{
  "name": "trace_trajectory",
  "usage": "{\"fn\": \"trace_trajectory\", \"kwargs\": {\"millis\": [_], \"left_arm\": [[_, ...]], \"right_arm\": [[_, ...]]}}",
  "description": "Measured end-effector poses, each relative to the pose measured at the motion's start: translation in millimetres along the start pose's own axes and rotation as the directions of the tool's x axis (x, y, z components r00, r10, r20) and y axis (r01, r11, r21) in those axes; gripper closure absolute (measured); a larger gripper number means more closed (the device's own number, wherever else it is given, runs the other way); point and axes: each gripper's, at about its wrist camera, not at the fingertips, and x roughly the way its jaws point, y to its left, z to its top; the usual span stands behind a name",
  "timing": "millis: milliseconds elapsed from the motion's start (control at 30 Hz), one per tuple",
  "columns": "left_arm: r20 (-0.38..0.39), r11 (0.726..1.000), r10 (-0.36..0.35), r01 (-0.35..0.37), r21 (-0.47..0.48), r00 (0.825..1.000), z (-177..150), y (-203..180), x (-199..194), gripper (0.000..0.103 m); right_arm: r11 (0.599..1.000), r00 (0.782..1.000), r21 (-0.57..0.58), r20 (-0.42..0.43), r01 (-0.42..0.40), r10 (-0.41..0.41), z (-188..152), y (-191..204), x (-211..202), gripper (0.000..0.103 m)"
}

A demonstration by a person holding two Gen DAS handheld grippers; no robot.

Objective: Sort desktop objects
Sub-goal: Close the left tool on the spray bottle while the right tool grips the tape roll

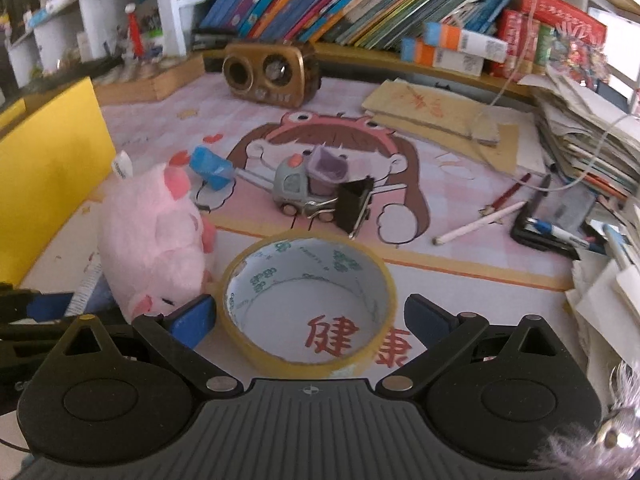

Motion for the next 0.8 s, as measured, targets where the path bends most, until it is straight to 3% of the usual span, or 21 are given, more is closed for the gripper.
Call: {"fn": "trace_trajectory", "kwargs": {"millis": [133,233,400,800], "left_arm": [[0.002,1.0,0.009,-0.009,0.023,1.0,1.3,-1.5,1.7,0.069],[0.003,1.0,0.0,0.0,0.023,1.0,1.4,1.6,1.7,0.072],[-0.003,0.999,-0.039,0.039,0.002,0.999,2.9,9.8,-3.0,0.072],[0.094,0.993,-0.102,0.107,-0.054,0.99,3.2,16.9,-54.7,0.072]], "right_arm": [[1.0,1.0,0.0,-0.016,0.005,-0.005,-0.7,-0.8,7.0,0.002],[1.0,1.0,-0.005,-0.02,-0.005,0.005,-1.9,-1.7,7.7,0.012],[1.0,1.0,0.003,-0.009,0.011,-0.011,-2.7,-3.6,-3.7,0.013],[0.997,0.999,0.073,0.054,-0.004,0.0,-9.1,-11.8,-57.4,0.013]]}}
